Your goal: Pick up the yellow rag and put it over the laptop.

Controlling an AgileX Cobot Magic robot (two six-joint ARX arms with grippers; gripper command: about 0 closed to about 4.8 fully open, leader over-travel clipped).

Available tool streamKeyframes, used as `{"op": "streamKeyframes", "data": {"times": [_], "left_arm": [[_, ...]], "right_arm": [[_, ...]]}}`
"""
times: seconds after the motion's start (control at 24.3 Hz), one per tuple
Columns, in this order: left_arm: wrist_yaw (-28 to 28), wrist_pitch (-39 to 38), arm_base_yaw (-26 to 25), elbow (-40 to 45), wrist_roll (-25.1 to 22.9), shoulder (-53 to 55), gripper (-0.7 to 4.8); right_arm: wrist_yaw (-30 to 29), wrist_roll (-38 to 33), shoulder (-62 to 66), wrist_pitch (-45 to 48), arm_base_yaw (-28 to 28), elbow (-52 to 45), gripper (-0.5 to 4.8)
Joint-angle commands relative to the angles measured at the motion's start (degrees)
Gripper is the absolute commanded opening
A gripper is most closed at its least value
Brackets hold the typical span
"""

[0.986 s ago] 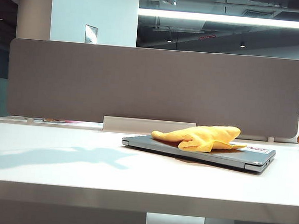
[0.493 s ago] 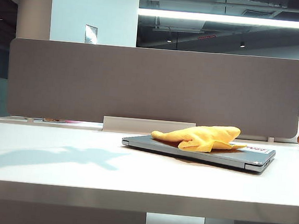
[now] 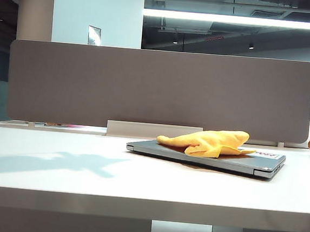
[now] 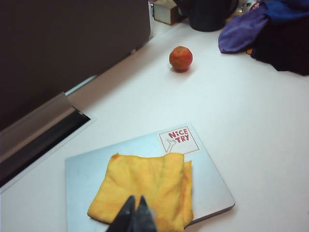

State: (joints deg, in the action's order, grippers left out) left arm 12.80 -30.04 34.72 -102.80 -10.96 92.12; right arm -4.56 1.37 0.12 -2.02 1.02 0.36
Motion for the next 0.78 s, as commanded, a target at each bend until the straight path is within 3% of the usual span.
{"op": "streamKeyframes", "data": {"times": [0.04, 0.21, 0.49, 0.78], "left_arm": [[-0.5, 0.5, -0.6, -0.2, -1.0, -1.1, -0.06], [-3.8, 0.4, -1.3, -0.2, -1.1, -2.5, -0.06], [-5.7, -3.6, -8.6, 0.5, -1.0, -5.1, -0.06], [-5.3, -1.6, -16.9, 11.5, -0.9, -12.7, -0.06]], "right_arm": [[0.2, 0.2, 0.0, 0.4, 0.0, -0.2, 0.00], [0.2, 0.2, 0.0, 0.5, 0.0, -0.2, -0.01], [0.2, 0.2, 0.0, 0.5, 0.0, -0.2, 0.00], [2.5, 0.2, 0.0, 0.5, 0.0, -0.2, -0.01]]}}
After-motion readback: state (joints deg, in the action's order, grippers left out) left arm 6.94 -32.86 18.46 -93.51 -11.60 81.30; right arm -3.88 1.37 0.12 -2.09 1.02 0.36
